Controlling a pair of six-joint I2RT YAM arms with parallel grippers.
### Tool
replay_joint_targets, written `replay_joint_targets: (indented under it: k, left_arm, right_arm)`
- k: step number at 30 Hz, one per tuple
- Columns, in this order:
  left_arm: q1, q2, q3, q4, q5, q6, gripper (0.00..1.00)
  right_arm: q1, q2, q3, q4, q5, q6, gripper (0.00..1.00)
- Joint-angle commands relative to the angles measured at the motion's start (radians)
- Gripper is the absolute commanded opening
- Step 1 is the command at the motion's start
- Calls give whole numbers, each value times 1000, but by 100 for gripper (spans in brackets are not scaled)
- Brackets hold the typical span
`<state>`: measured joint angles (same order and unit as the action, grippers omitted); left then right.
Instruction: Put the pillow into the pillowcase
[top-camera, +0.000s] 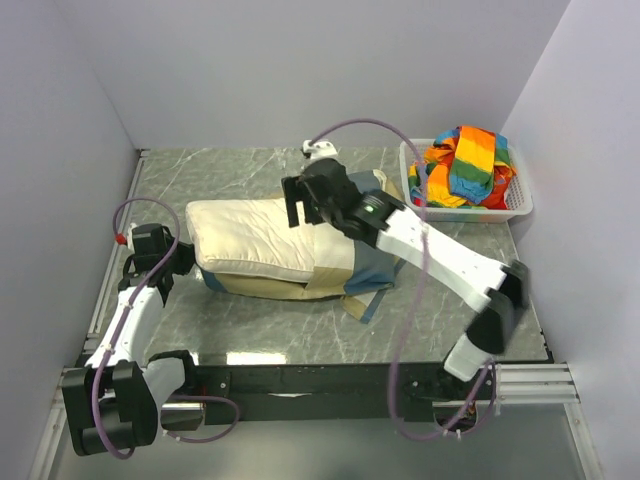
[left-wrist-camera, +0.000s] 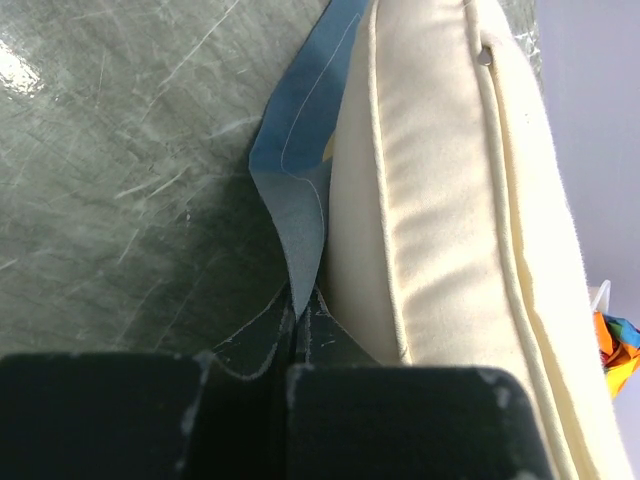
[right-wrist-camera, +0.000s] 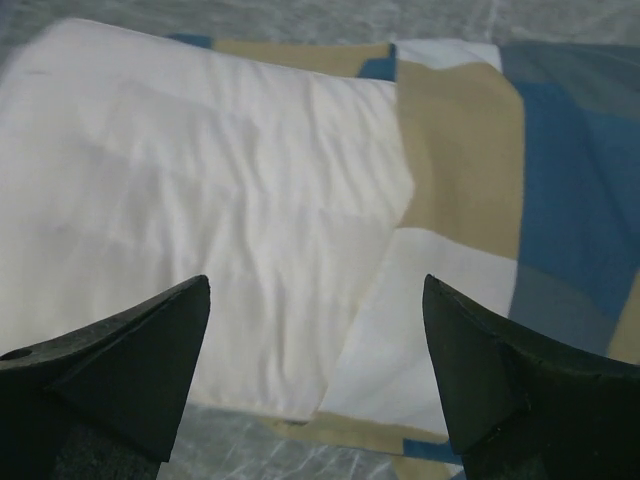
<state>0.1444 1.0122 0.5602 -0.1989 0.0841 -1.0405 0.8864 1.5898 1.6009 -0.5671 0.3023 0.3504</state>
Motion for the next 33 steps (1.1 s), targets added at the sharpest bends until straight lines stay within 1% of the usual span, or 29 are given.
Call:
replay_joint_targets:
  k: [1,2,3,5,6,8,9,11,13,14,15,16,17,18,19,20,21,22,24,25,27,29,30,31,32,33]
  left_arm:
    - [4,-32,9,58,-21,2,1]
    - [6,-37,9,59,-21,3,1]
    - [4,-40,9,62,-18,4,1]
    - [4,-43,10,62,-15,7,1]
    - [4,-44,10,62,-17,8,1]
    - [4,-41,20,61,-18,14,1]
    - [6,-41,23,61,-21,17,1]
    - [6,-41,32,67,-17,23,1]
    - [6,-38,65,79,-17,33,1]
    - [6,-32,88,72,-20,48,1]
    - [6,-31,114,59,-29,56,1]
    - [4,-30,159,44,-41,63,1]
    - [4,-35,179,42,-44,77,1]
    - [4,-38,197,42,-46,82,1]
    - [4,-41,231,44,-44,86,1]
    - [4,-40,247,44,-43,94,1]
    - [6,-38,265,36,-46,97,1]
    - [4,-32,295,26,-47,99,1]
    - [6,-32,316,36,-35,112,1]
    - [4,-32,345,38,-30,117,1]
    - [4,-34,380,99,20,155,1]
    - [4,-17,499,107,64,201,1]
    - [3,-6,547,104,80,212,1]
    - [4,15,648,99,95,214,1]
    - [3,28,699,99,117,214,1]
    - [3,41,799,114,155,212,1]
  right_arm:
    - [-76,217,125,-94,139,-21,91]
    - [-96,248,154,-99,143,-27,89]
    - [-125,307,216,-109,155,-37,89]
    - [-148,358,273,-128,133,-59,88]
    - [-164,402,324,-138,118,-62,86]
    - [-168,438,361,-174,104,-70,85]
    - [-168,468,385,-189,107,-68,82]
    - [-167,483,380,-211,115,-56,79]
    - [-171,475,331,-180,85,-57,70]
    - [-173,473,326,-180,78,-53,63]
    - [-175,478,333,-185,80,-54,43]
    - [-176,481,344,-200,78,-54,33]
    - [-175,484,358,-206,64,-60,25]
    - [-175,481,385,-208,52,-65,14]
    - [-175,478,399,-217,43,-68,10]
    - [-175,476,431,-221,25,-74,8]
    - [-175,473,448,-227,21,-77,2]
    - [-175,473,470,-249,18,-77,0]
    - [-175,454,510,-261,-14,-70,0]
    - [-173,434,504,-237,-40,-65,0]
    - [-173,353,481,-199,-104,-48,0]
    - [-175,305,487,-160,-129,-27,0]
    - [-176,280,519,-152,-138,-21,0]
    - [-178,280,551,-163,-167,-15,0]
    - [-179,307,650,-183,-196,5,0]
    - [-178,323,706,-229,-221,16,0]
